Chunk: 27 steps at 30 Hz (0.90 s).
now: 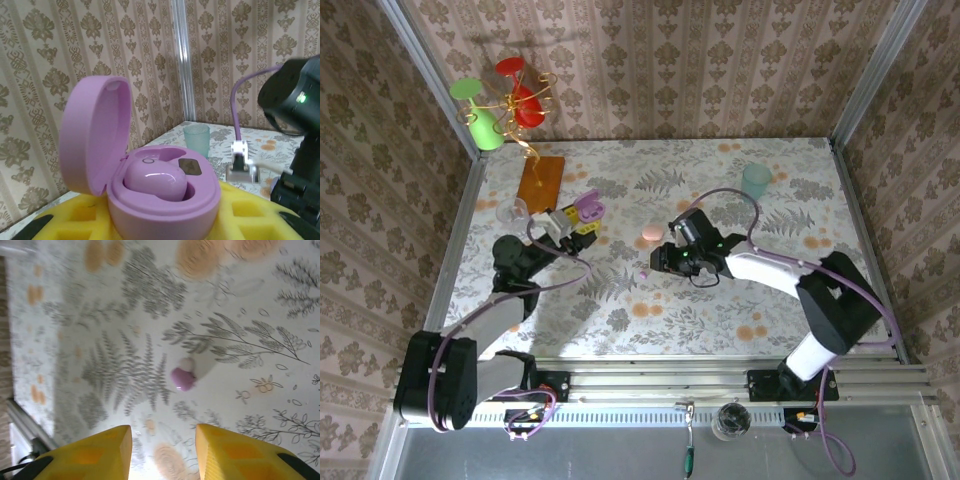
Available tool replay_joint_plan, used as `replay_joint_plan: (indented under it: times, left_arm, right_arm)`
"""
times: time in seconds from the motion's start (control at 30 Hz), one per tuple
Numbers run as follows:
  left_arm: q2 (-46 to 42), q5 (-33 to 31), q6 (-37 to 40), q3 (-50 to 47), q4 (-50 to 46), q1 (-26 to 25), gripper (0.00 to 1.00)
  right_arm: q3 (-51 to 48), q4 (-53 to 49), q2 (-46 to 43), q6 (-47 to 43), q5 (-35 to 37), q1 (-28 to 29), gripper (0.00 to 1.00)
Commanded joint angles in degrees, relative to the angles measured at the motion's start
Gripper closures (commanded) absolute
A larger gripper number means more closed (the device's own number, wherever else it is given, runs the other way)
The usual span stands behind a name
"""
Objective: Insert the wireless bluetooth earbuds into the charging case
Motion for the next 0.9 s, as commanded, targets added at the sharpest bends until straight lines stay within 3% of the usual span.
replay_joint_plan:
  times: [0.0, 0.6, 0.87]
  left_arm:
    - [-2.5, 0.8, 1.1, -0.6, -3.3, 0.6, 0.68]
    - [-2.8, 2.5, 0.1, -0.3, -4.2, 0.5, 0.68]
    - [-1.7, 3.1, -0.2, 0.4, -3.8, 0.6, 0.67]
  right_arm:
    - [4.1, 1.5, 4.0, -3.0, 0.0, 0.4, 0.6]
    - [23.9, -6.3, 27.0, -14.0, -10.7, -0.3, 0.53]
    - [24.6, -12.9, 28.5, -21.6, -16.3, -0.9, 0.53]
